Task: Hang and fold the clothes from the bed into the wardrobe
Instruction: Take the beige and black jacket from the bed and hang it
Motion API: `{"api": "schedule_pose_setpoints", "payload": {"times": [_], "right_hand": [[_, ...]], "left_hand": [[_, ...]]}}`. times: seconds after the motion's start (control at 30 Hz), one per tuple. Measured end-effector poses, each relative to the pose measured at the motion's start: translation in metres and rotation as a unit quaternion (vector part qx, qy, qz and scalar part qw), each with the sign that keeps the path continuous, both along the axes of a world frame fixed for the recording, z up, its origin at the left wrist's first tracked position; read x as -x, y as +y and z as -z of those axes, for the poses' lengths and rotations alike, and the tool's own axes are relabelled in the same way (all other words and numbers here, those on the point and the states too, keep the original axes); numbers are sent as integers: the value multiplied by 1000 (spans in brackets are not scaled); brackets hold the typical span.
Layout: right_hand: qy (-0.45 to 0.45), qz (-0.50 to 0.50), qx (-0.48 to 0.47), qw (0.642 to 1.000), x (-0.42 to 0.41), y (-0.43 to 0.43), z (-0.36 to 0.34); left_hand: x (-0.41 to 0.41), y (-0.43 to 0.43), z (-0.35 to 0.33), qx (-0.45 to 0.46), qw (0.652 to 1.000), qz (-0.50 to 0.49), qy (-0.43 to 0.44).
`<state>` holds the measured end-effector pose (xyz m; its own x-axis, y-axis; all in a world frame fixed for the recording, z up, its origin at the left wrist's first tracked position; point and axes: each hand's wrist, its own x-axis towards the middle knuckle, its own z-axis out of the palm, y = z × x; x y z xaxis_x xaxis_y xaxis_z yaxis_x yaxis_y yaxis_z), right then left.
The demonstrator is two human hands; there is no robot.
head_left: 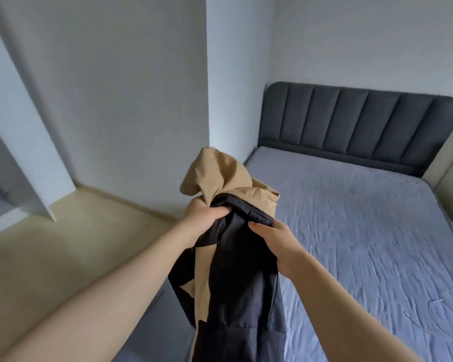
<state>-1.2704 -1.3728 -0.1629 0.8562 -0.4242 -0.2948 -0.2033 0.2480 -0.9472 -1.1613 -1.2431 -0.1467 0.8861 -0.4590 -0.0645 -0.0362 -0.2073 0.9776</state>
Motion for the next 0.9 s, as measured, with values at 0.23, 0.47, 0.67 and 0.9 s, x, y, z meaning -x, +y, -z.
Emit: {"api": "schedule_pose_setpoints", "payload": {"times": [0.23,0.47,0.67,0.9], "right_hand": [[9,-107,-42,993,-66,91,23],[-10,-189,-49,981,-139,200,26],[-16,-231,-58,971,-226,335,14],[-81,-268,-5,960,-309,485,-21]], "left_hand": [[-23,114,27,-26,987,-151,53],[-70,234,34,7,971,-238,36],[-138,366,20,28,952,-304,23],[-196,518,-2,38,935,-352,17]]}}
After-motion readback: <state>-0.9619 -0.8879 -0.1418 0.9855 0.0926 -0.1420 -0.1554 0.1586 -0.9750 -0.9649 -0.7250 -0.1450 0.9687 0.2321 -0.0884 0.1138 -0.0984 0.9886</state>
